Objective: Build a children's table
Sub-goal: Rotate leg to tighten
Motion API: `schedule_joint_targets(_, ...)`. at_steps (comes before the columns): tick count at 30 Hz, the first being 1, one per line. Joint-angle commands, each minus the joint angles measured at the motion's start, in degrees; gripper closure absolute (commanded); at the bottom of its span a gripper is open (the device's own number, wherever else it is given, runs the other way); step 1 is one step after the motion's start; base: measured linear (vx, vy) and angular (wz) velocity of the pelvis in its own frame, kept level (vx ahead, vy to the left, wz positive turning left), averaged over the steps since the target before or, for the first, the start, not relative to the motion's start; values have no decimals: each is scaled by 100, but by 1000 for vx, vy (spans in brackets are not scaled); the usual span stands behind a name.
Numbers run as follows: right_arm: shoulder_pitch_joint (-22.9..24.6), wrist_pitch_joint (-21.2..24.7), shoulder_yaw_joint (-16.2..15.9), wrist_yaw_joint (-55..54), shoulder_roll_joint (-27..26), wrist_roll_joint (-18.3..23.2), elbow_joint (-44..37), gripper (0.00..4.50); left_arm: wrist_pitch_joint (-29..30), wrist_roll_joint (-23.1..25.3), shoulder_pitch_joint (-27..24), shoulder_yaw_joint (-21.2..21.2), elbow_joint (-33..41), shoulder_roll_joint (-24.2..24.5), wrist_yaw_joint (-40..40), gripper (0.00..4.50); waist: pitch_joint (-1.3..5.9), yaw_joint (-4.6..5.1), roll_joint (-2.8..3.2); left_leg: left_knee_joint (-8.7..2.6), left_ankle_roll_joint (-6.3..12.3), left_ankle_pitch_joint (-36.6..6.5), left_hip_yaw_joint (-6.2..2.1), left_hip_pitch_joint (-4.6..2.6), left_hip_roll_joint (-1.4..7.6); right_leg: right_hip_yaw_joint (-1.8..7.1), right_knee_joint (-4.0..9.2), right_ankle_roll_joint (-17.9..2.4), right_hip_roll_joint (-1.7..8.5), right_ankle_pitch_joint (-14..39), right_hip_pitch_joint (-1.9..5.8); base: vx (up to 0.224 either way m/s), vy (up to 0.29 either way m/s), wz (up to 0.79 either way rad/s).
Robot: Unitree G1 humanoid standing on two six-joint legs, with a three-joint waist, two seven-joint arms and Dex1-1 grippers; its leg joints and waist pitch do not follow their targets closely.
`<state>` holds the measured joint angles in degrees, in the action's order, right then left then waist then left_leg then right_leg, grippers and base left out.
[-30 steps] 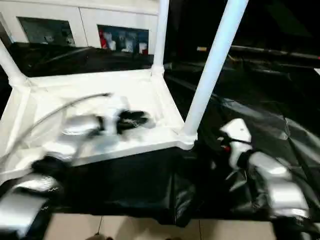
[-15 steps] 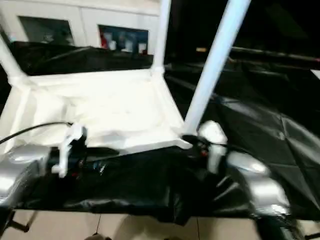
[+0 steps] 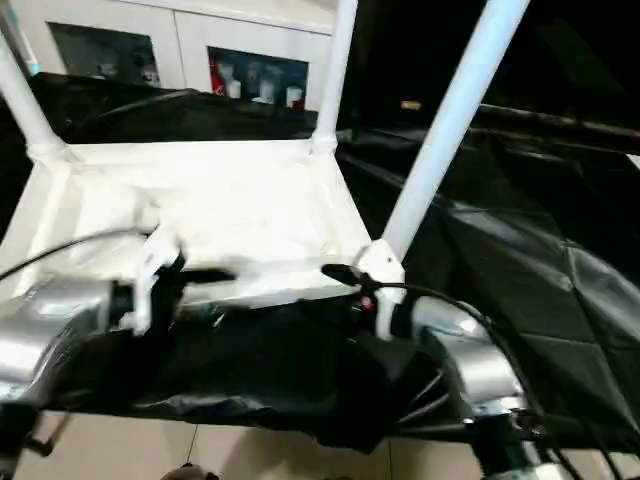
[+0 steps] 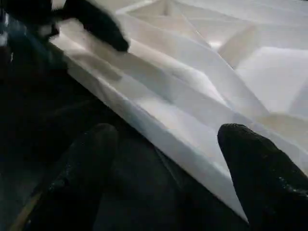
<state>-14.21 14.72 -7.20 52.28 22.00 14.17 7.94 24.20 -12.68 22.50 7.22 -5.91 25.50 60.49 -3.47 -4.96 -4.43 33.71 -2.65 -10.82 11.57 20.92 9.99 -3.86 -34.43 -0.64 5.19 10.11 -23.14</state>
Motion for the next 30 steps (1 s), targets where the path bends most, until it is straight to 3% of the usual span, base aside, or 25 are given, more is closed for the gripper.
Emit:
schedule_joint_targets(1,221,110,243,58,327,110,-378,77,-143,182,413,240,-358,-233,-34,51,375,24,165,-415,-42,-1198,-146,-118,320,310,392,-1038,321,941,275,0,0,0)
schedule_joint_targets(3,445,213,412,46,572,125,-655,77,-220,274,768,400,-731,-475,-67,29,374,9,191,-414,-18,-1211,-149,-122,320,309,403,-1049,315,880,281,0,0,0)
schedule_joint_targets(5,605,270,563,19,742,130,-813,77,-364,373,1010,567,-1078,-653,-74,21,391,8,217,-392,78,-1104,-173,-60,303,294,370,-1110,337,781,340,0,0,0)
schedule_joint_targets(6,725,282,706,-5,869,129,-891,77,-421,471,1178,725,-1324,-798,-58,12,393,6,181,-369,161,-1080,-168,-54,291,292,399,-1054,341,940,341,0,0,0)
schedule_joint_targets(8,859,279,987,-86,1039,135,-909,77,-428,700,1489,954,-1817,-1090,-246,5,399,-3,174,-353,252,-1002,-166,-34,289,288,417,-1032,358,1136,348,0,0,0)
schedule_joint_targets(9,861,278,992,-88,1042,134,-908,77,-426,704,1495,958,-1827,-1096,-251,5,392,-10,427,-353,228,-1029,-183,-42,281,289,423,-1046,366,1195,332,0,0,0)
schedule_joint_targets(10,881,265,1089,-139,1090,122,-880,77,-454,802,1611,1021,-2033,-1203,-358,5,403,41,257,-331,260,-1109,-166,-48,283,266,458,-1053,332,1204,341,0,0,0)
schedule_joint_targets(11,883,265,1122,-172,1103,112,-865,77,-491,848,1651,1047,-2112,-1235,-399,5,405,44,271,-326,320,-1086,-161,-27,258,251,477,-1006,323,1355,351,0,0,0)
schedule_joint_targets(12,863,315,1233,-354,1174,50,-771,77,-632,1034,1829,1127,-2472,-1378,-596,5,408,64,330,-324,364,-1053,-183,2,254,242,467,-981,344,1508,374,0,0,0)
schedule_joint_targets(13,850,357,1294,-502,1230,-13,-707,77,-709,1147,1958,1170,-2734,-1481,-726,5,420,88,336,-291,394,-1024,-160,-33,233,230,524,-903,307,1658,331,0,0,0)
schedule_joint_targets(14,848,363,1303,-525,1239,-24,-697,77,-720,1163,1979,1176,-2775,-1497,-745,5,428,84,327,-288,409,-992,-164,-37,230,229,524,-907,307,1637,336,0,0,0)
schedule_joint_targets(16,810,403,1365,-736,1272,-114,-617,77,-815,1254,2186,1198,-3201,-1625,-903,5,416,102,345,-290,470,-901,-166,17,220,213,513,-916,296,1598,355,0,0,0)
schedule_joint_targets(17,786,428,1383,-790,1263,-128,-608,77,-846,1321,2378,1184,-3591,-1723,-1119,5,437,103,356,-271,503,-910,-161,-5,206,198,527,-874,290,1681,346,0,0,0)
schedule_joint_targets(19,767,434,1370,-796,1245,-134,-617,77,-828,1369,2551,1143,-3945,-1813,-1359,32,447,131,345,-270,586,-846,-174,29,215,185,503,-934,285,1461,363,0,0,0)
schedule_joint_targets(24,680,408,1268,-833,1197,-161,-557,77,-676,1440,2762,1102,-4388,-1909,-1520,72,460,119,339,-257,732,-778,-165,7,239,187,475,-1139,309,1220,354,0,0,0)
schedule_joint_targets(30,496,316,1096,-916,1103,-280,-334,77,-751,1316,2857,977,-4818,-2078,-1322,120,439,118,324,-266,683,-934,-165,0,236,173,512,-1104,325,1570,346,0,0,0)
